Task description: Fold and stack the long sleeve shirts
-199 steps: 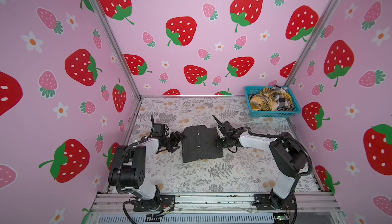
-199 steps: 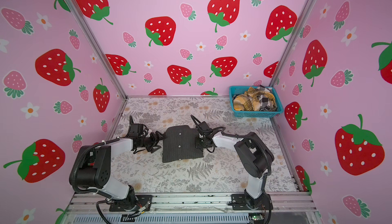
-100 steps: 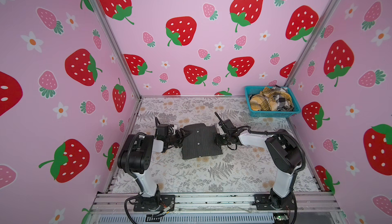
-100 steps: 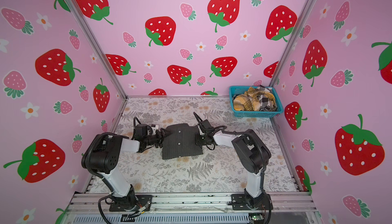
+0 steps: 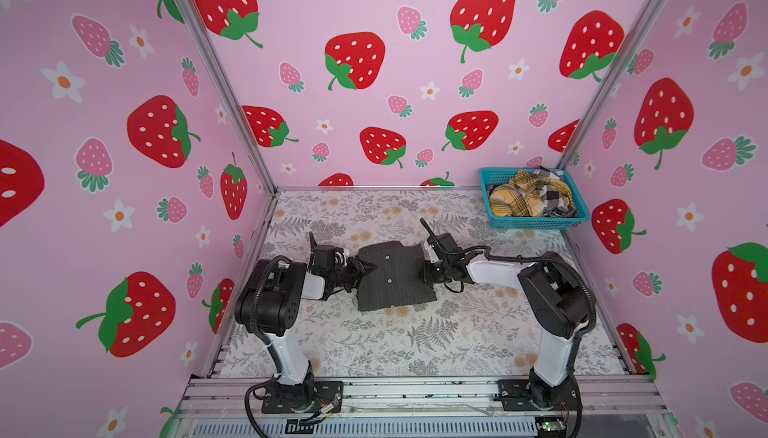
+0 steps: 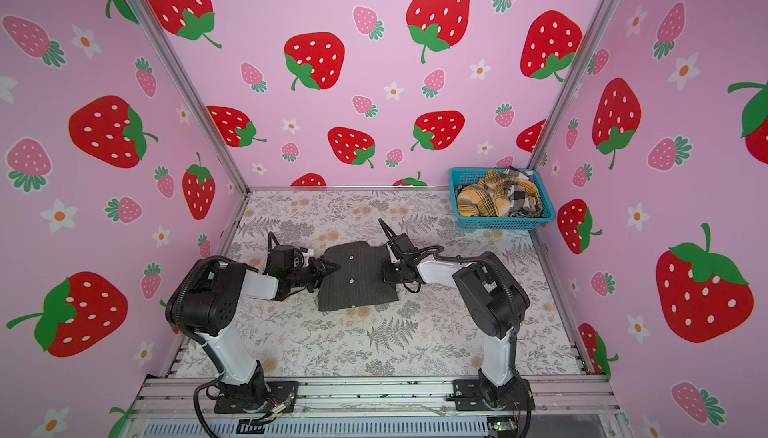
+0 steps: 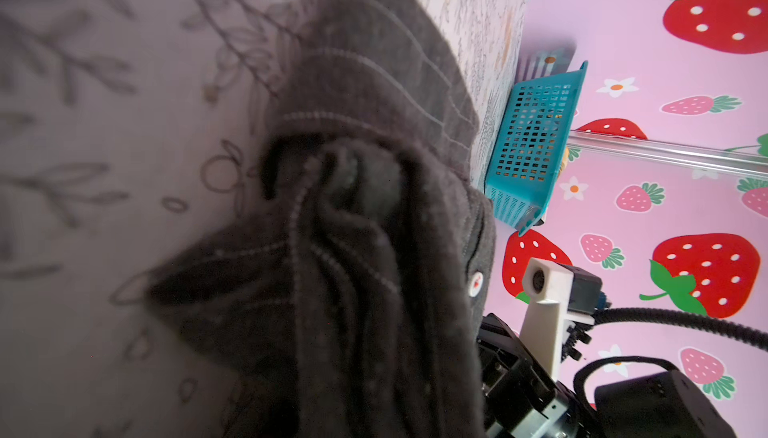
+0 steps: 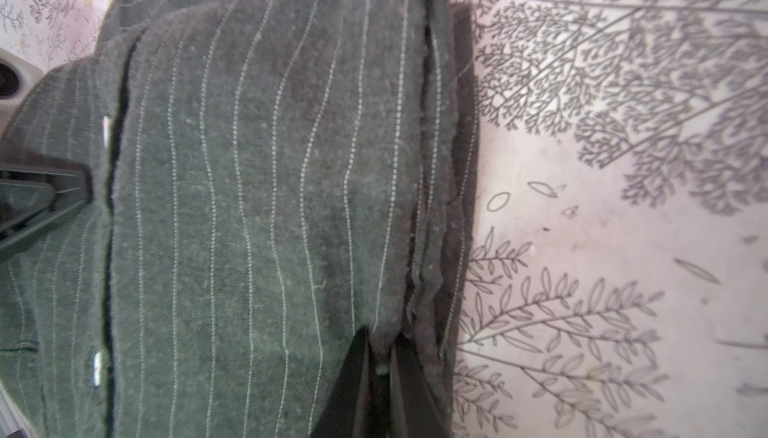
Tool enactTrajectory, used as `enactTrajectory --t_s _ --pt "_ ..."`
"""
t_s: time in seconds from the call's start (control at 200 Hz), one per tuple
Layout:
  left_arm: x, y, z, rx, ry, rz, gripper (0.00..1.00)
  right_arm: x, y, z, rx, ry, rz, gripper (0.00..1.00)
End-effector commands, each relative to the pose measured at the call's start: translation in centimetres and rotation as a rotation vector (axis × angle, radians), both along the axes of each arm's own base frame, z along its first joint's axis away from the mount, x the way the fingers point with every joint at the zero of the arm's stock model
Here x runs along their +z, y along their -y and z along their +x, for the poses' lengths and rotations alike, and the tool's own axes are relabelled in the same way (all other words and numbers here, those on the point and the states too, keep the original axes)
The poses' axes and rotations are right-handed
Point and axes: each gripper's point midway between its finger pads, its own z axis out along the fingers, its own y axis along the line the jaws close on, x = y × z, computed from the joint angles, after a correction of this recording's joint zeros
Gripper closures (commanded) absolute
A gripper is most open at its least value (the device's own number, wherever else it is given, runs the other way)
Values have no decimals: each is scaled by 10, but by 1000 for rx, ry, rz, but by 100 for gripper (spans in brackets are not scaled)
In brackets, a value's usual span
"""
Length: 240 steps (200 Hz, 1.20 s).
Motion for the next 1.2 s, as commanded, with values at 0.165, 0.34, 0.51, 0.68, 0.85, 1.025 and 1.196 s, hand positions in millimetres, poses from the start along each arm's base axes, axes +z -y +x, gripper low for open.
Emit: enactTrajectory --t_s 0.165,0.34,0.51,0.68,0.85,1.025,1.196 --pt "-28 1 -22 5 -155 8 82 3 17 -15 0 -36 -71 86" --pt "-21 2 -20 2 -146 0 90 43 23 -15 -22 24 -36 86" --pt "-1 3 -15 -9 -107 1 92 70 40 -20 -62 77 -36 86" --pt "19 3 -12 -25 -64 31 93 83 53 -29 -87 97 -29 86" --pt "32 2 -10 -46 -41 53 93 78 60 -36 -102 82 -37 86" --pt "40 0 -9 -58 -30 74 93 77 63 -36 -116 82 -33 86" --pt "46 -3 -5 -52 -17 72 93 78 61 -35 -112 90 -24 86"
